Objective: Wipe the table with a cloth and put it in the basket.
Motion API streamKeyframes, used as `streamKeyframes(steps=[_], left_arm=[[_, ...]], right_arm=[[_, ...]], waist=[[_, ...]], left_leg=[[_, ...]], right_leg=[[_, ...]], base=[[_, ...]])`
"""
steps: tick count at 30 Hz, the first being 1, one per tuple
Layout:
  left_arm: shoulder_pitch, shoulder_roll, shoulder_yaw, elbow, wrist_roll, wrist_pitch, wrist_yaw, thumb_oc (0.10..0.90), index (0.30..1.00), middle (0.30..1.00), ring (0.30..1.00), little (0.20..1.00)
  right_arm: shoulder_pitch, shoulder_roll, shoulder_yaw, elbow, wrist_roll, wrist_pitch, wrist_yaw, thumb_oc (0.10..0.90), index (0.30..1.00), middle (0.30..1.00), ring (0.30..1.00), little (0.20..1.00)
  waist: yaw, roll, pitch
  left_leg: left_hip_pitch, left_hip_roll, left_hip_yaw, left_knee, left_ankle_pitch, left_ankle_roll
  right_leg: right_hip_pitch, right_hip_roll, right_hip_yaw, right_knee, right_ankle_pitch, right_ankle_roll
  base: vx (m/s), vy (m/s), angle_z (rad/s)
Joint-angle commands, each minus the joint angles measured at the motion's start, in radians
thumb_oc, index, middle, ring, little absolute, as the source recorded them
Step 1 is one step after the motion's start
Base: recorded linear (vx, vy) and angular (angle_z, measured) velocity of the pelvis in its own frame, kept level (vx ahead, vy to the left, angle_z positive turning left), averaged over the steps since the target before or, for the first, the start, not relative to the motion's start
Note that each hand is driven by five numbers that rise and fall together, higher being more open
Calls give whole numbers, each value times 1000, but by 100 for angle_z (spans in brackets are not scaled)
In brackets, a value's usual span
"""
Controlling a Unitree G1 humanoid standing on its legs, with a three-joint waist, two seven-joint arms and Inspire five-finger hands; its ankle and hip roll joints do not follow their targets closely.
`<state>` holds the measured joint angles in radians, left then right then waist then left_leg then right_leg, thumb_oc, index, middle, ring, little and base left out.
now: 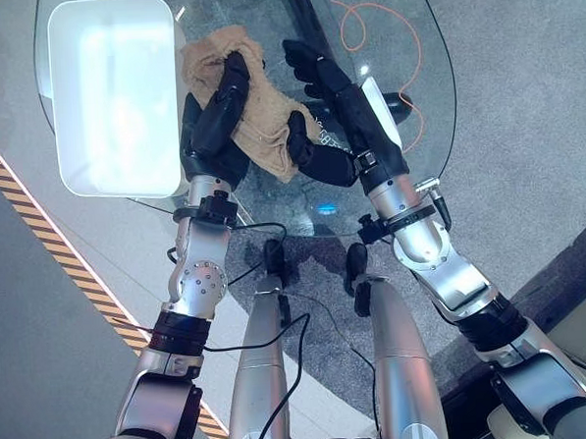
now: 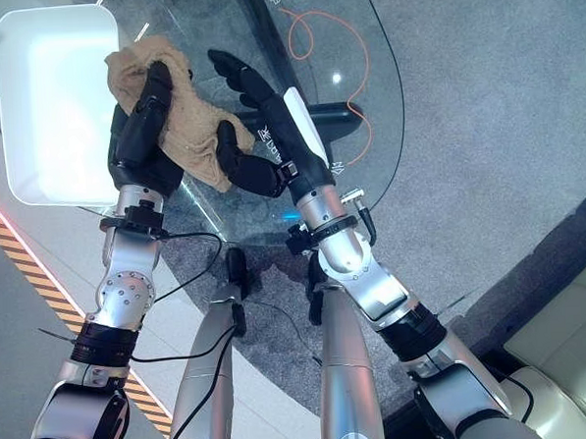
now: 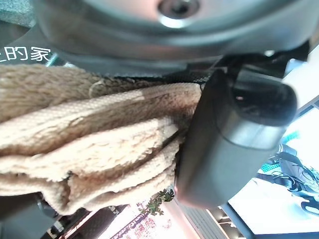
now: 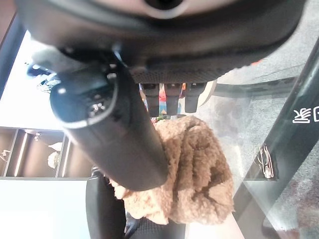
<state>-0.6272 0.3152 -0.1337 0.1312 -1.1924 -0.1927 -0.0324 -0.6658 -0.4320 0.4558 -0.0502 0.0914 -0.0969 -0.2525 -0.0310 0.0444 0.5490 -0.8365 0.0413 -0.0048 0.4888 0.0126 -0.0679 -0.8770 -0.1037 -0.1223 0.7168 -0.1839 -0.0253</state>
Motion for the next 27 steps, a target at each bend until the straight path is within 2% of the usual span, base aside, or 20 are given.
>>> streamKeyframes(steps=[1, 15, 19, 21, 27], left_arm=[[-96, -32, -10, -131, 52, -81, -102, 100, 300, 300, 300, 200], [-87, -21, 10, -135, 77, -124, -77, 100, 300, 300, 300, 200], [-77, -11, 27, -136, 92, -164, -65, 100, 300, 300, 300, 200], [-76, 5, 51, -138, 131, -208, -34, 100, 300, 300, 300, 200], [-72, 17, 79, -149, 175, -252, 0, 100, 300, 300, 300, 200]], right_arm=[[-153, 81, -28, -227, 13, -151, -9, 800, 900, 900, 900, 900], [-135, 72, -61, -231, -24, -167, -80, 800, 900, 900, 900, 900], [-121, 66, -85, -234, -34, -180, -97, 800, 900, 900, 900, 900], [-106, 57, -108, -242, -39, -188, -104, 800, 900, 900, 900, 900], [-88, 47, -132, -243, -34, -204, -96, 800, 900, 900, 900, 900]], waist=[[5, 0, -29], [2, 0, -29], [1, 0, -29], [-2, 0, -29], [-4, 0, -29]], left_leg=[[46, -50, 84, 29, -106, 53], [49, -49, 85, 28, -108, 53], [48, -48, 85, 33, -111, 53], [52, -49, 85, 33, -112, 53], [56, -49, 85, 29, -113, 52]], right_leg=[[37, 47, -2, -82, 23, 35], [38, 49, -1, -80, 22, 35], [37, 50, 1, -75, 19, 35], [40, 53, 3, -74, 17, 34], [44, 55, 5, -74, 13, 31]], base=[[0, 0, 0], [0, 0, 0], [0, 0, 0], [0, 0, 0], [1, 0, -1]])
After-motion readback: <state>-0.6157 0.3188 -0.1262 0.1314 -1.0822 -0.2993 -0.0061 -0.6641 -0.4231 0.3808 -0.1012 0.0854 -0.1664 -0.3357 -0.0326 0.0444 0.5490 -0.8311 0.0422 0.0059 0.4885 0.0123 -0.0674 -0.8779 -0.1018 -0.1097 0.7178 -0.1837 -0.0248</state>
